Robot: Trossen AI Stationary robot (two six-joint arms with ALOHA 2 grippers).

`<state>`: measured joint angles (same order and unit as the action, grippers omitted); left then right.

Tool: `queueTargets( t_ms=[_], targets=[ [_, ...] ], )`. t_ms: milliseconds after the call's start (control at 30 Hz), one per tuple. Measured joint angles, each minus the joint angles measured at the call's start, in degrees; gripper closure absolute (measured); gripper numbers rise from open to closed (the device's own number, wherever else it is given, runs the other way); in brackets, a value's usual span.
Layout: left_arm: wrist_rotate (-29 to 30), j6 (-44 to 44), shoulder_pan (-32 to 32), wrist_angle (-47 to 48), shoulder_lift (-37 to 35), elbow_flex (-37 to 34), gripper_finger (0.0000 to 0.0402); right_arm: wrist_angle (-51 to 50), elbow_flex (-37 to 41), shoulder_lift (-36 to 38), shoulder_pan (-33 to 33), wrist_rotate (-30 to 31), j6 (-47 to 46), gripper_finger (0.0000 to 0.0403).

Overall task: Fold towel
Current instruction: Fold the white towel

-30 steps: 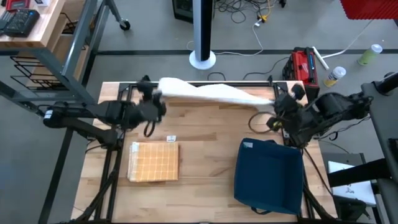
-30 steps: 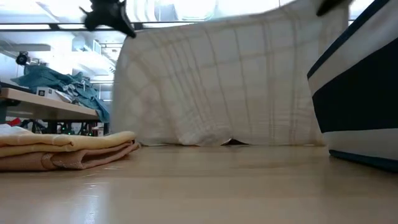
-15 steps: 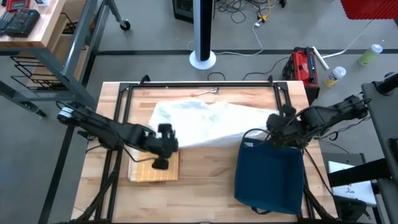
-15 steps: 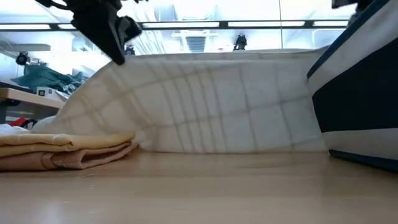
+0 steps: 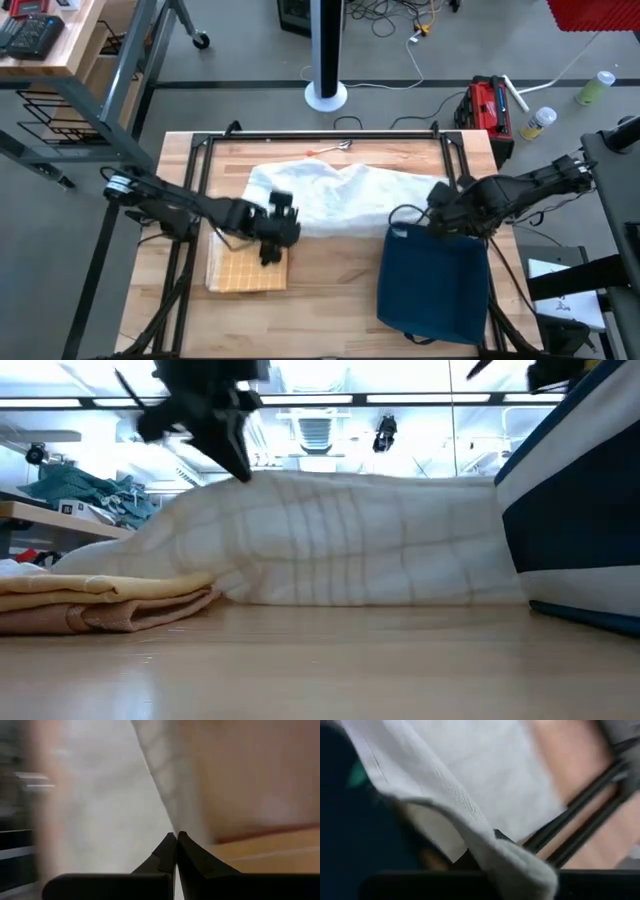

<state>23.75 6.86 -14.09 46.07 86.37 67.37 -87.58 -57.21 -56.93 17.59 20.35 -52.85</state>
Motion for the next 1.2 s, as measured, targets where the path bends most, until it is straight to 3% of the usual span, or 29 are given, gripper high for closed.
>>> queueTargets(
  t_ms=[67, 300, 467, 567, 800, 1033, 1200],
  targets=[
    [5.1, 6.1, 3.5, -0.3, -0.6, 0.3, 0.0401, -0.2, 0.0, -0.7, -1.5, 6.1, -0.7, 0.0403],
    [4.4, 14.7, 22.0, -2.8, -1.0, -1.7, 0.0401, 1.5, 0.3, -1.9, -8.6, 17.0, -1.4, 0.0403],
    [-8.0, 22.2, 32.1, -12.8, -0.8, -4.0, 0.0401, 2.3, 1.0, -3.3, -14.5, 18.9, 1.4, 0.0403],
    [-12.7, 25.4, 35.3, -20.1, -0.3, -4.9, 0.0401, 3.3, 1.6, -4.7, -17.7, 19.2, 1.9, 0.0403],
    [-10.6, 30.2, 37.7, -22.2, 0.0, -5.0, 0.0401, 4.6, 3.6, -9.9, -23.5, 20.0, 4.7, 0.0403],
    [-6.4, 28.4, 41.6, -10.4, 0.0, -5.6, 0.0373, 5.0, 3.9, -13.0, -26.1, 20.8, 9.4, 0.0403],
    [-10.7, 24.6, 46.7, -5.1, -0.1, -7.3, 0.0347, 5.5, 3.8, -13.2, -26.2, 19.9, 12.2, 0.0403]
  ],
)
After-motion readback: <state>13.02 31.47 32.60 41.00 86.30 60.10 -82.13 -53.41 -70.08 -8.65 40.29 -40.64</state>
